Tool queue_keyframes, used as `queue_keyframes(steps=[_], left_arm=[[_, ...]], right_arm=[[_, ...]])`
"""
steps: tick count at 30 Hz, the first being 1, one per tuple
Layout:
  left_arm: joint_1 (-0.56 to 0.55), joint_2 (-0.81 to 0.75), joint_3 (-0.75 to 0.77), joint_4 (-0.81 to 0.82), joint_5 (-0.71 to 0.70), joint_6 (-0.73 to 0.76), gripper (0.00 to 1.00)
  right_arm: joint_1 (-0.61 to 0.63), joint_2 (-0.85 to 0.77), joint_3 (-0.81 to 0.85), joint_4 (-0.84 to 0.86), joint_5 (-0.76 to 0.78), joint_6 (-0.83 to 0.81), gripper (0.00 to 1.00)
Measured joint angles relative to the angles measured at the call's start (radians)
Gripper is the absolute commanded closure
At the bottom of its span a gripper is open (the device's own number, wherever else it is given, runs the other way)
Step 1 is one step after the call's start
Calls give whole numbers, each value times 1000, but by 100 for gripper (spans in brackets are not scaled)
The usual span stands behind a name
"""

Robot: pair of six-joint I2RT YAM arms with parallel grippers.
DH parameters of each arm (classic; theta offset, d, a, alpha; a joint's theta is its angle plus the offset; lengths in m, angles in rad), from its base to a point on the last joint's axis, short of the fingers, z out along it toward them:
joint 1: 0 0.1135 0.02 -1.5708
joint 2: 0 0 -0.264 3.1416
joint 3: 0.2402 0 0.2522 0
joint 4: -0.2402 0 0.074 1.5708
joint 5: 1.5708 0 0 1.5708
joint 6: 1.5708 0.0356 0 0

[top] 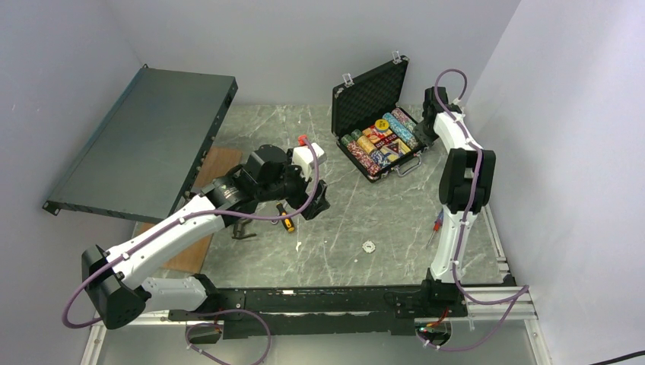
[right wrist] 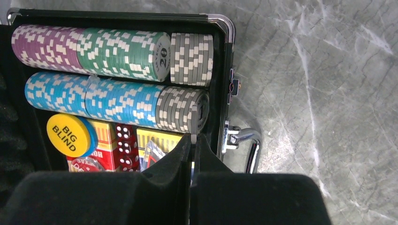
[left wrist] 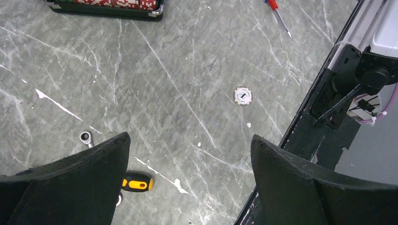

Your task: Pack up texas hold em set

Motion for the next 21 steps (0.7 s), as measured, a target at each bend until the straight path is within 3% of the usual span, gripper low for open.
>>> queue_keyframes(steps=[6, 13, 17, 21], left_arm=[[0, 0, 0, 0, -4, 0, 1], [0, 0, 0, 0, -11, 0, 1], [0, 0, 0, 0, -11, 0, 1], [0, 0, 0, 0, -12, 0, 1]], right_arm=[[-6, 7, 5, 7, 1, 9, 99], [-6, 16, 5, 10, -20, 14, 77], [-6, 16, 3, 20, -38, 10, 56], [-6, 1, -35, 35, -39, -20, 52]])
